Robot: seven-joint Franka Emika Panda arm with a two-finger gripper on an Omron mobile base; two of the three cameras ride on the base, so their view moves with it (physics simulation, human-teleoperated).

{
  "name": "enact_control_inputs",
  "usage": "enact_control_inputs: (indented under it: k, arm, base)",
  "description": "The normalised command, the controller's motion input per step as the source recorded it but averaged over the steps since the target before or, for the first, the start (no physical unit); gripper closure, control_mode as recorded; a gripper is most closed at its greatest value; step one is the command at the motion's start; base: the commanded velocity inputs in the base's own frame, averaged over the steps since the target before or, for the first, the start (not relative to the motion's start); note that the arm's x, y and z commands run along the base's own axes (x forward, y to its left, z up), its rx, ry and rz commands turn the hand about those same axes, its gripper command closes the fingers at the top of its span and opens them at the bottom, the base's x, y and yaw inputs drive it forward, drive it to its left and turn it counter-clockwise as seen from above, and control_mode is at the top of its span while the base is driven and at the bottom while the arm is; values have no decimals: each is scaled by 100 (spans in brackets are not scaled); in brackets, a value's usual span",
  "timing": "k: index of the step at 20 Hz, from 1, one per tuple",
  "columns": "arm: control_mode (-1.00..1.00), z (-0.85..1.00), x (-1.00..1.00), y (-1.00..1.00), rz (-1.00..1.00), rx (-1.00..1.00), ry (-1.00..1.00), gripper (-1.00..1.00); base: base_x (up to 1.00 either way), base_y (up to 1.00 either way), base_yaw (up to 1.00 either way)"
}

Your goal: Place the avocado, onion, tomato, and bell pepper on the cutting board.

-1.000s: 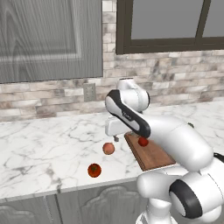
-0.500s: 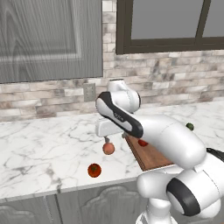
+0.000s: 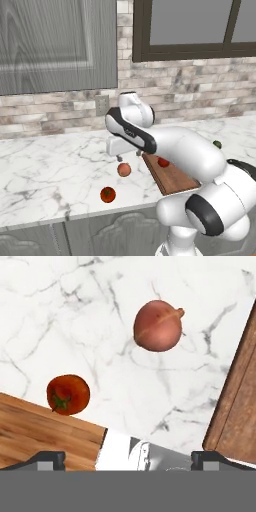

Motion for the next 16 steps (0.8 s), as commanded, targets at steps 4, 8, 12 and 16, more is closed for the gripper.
enact_control_inputs:
  k: [4, 8, 12, 16]
  arm:
    - [-100, -31, 25, 2, 0, -6, -2, -100]
    - [-100, -22, 20, 3, 0, -3, 0, -100]
    - [-100, -5, 28, 6, 0, 0, 0, -100]
    - [-100, -5, 34, 9, 0, 0, 0, -100]
  base:
    - [0, 0, 0]
    - [0, 0, 0]
    - [0, 0, 0]
    - [0, 0, 0]
